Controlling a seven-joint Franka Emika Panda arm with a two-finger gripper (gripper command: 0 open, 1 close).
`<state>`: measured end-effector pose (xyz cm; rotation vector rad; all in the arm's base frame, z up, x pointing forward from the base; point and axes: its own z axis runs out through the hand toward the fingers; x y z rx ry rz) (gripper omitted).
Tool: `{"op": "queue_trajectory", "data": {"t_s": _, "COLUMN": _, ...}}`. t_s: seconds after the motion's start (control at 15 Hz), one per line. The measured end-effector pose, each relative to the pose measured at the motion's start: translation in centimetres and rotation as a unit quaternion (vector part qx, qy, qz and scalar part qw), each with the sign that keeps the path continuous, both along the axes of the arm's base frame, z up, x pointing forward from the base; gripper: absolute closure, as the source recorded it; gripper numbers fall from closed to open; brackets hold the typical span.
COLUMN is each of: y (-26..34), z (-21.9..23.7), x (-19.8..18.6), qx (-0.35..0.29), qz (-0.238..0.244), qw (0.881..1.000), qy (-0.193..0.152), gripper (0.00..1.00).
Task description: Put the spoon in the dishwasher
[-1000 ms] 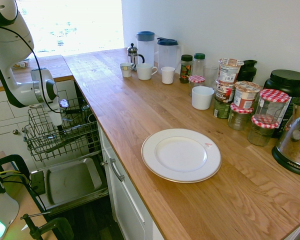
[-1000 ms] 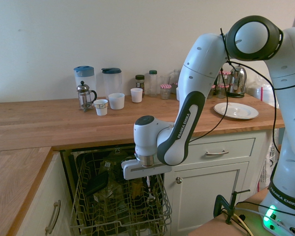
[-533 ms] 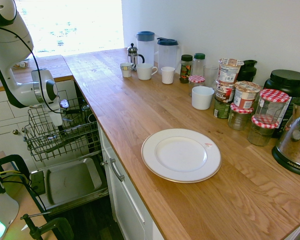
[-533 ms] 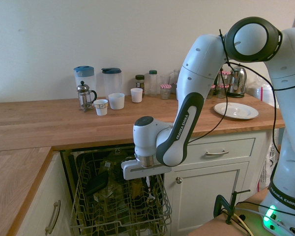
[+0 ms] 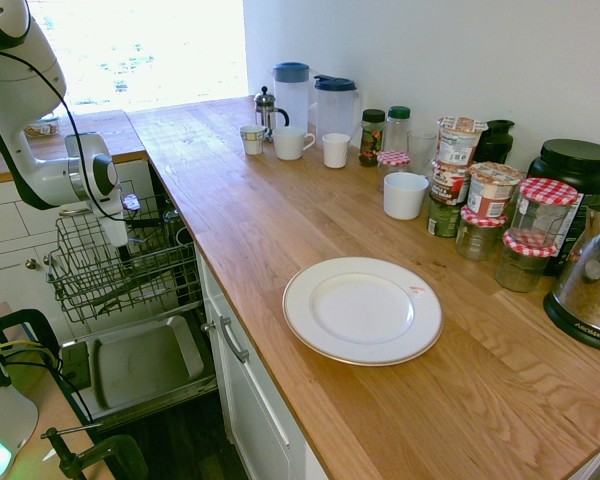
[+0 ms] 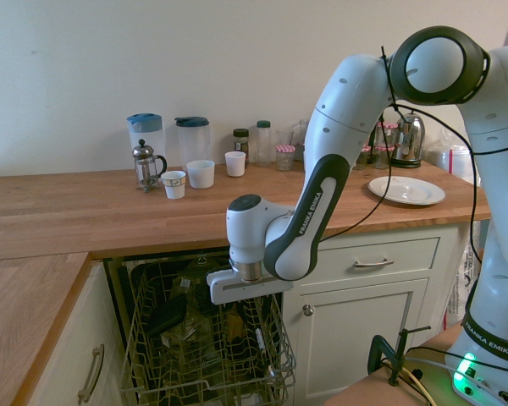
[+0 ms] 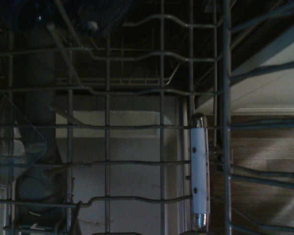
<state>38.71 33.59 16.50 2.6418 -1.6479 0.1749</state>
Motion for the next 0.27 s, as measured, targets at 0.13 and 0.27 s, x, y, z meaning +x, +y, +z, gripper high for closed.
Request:
{"op": "queue_trajectory", "data": {"t_s": 0.13, "y": -0.5, "z": 2.1, "x": -0.2, "qx": 0.0, "qz": -0.002, "qw": 1.0, "qy": -0.01, "gripper": 0.0}}
{"op": "queue_trajectory", "data": {"t_s": 0.27, "y": -1.2, "z": 4.7, "x": -0.6, "qx": 0.002, "qz": -0.004, "qw": 1.0, "qy": -0.023, "gripper": 0.0}}
